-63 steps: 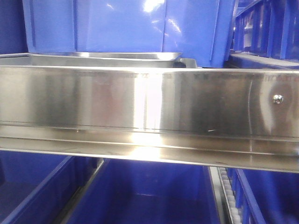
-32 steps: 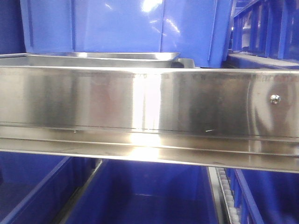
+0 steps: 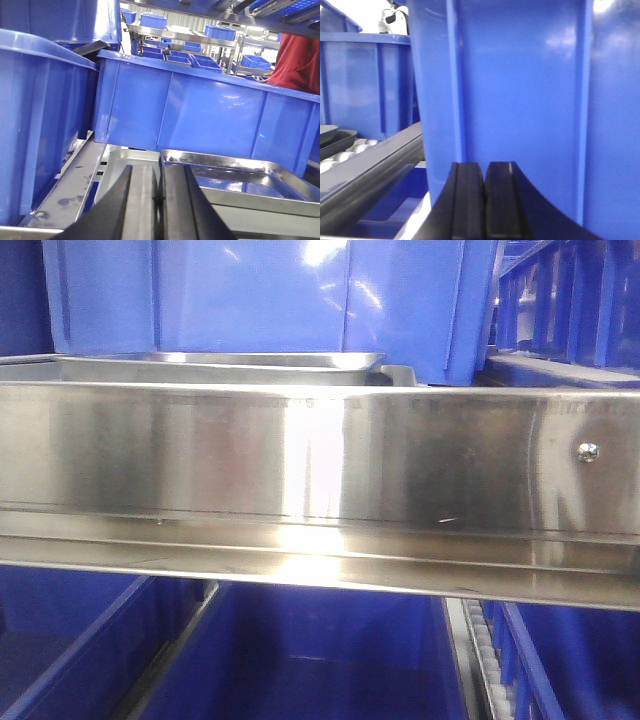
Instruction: Stack silver trays without gaps
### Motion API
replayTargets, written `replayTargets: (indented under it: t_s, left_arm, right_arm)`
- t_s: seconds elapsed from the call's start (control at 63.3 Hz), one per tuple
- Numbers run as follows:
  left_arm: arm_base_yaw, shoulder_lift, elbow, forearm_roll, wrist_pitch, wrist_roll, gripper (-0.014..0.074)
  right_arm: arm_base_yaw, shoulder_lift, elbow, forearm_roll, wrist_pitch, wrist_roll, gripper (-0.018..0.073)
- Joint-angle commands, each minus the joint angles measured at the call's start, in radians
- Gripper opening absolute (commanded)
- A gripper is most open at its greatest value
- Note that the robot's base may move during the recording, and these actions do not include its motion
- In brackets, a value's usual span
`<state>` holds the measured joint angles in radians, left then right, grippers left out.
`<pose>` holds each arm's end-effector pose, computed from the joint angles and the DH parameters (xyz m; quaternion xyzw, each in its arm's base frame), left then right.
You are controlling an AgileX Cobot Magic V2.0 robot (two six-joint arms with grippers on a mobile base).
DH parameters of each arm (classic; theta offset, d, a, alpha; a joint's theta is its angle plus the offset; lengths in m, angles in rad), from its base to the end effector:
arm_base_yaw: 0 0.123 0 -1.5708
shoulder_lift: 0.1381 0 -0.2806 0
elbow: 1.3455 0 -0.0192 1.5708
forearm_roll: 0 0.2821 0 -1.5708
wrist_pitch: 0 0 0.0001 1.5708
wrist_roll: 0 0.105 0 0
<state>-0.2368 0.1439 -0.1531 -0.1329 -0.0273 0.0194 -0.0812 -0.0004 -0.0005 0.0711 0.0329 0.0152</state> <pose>0.1106 -0.0263 0.2602 0.0395 0.6610 -0.1294 0.7381 0.1059 -0.0084 0.2112 0.0566 0.6850 0.0026 0.7264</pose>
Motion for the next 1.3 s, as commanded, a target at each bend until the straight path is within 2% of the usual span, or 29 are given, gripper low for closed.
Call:
replayTargets:
  t_s: [0.0,0.19,1.281]
  left_arm:
    - [-0.006,-0.003,0.001,-0.004,-0.017,0.003,-0.0006]
    - [-0.006,-0.003,0.001,-0.004,-0.017,0.003,-0.0006]
    - [-0.006,-0.003,0.001,-0.004,-0.017,0.003,-0.0006]
  right_arm:
    - [-0.013,0.0,0.0,0.002,-0.026,-0.001,-0.0079]
    - [-0.039,0.0,0.0,0.002,-0.026,-0.001,-0.0079]
    - [-0.039,0.0,0.0,0.002,-0.026,-0.001,-0.0079]
